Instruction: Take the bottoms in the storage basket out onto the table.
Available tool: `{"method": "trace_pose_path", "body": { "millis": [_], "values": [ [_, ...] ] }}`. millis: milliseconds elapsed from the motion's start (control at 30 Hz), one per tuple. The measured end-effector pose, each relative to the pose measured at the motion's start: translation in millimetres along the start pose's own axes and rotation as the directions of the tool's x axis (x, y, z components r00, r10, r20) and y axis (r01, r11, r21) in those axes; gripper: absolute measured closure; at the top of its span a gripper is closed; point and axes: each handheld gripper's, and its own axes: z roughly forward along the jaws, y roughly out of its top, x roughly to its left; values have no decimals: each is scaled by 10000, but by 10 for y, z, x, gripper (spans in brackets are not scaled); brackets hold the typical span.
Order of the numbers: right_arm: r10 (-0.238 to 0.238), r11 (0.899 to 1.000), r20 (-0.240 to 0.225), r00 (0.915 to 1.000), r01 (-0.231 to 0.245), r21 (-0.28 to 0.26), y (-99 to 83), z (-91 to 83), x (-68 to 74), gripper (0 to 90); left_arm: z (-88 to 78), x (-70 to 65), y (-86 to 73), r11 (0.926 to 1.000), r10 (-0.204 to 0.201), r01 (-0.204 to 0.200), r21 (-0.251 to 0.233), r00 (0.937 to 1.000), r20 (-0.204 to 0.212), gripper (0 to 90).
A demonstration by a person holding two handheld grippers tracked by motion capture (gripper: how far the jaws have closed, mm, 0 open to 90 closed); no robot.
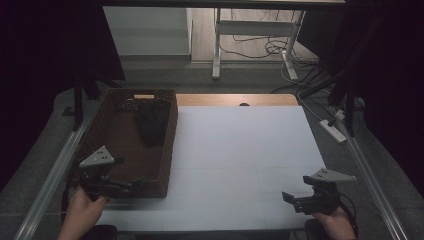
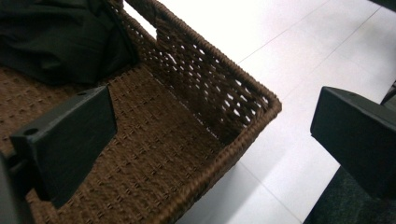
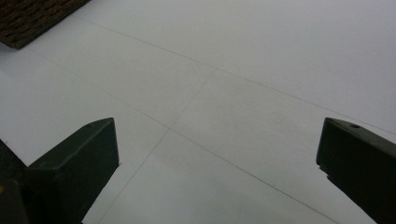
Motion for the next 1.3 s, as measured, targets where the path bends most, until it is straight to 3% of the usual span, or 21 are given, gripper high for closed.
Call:
{"method": "trace_pose_path", "body": {
  "millis": [567, 700, 1000, 1300],
  "values": [
    [6, 10000, -71, 10000, -6, 68, 2, 6, -3, 0, 124, 204, 333, 9992, 168, -166, 360, 9999, -32, 0],
    [28, 10000, -86, 10000, -27, 67, 1, 6, -7, 0, 157, 272, 412, 9996, 10, -13, 295, 10000, 93, 0],
    [11, 10000, -98, 10000, -10, 97, 2, 8, -4, 0, 209, 377, 577, 9993, 66, -67, 359, 10000, 39, 0],
    [9, 9999, -107, 9999, -8, 122, 3, 10, -4, 0, 355, 504, 697, 9984, -129, 115, 562, 9996, 246, 0]
  ]
}}
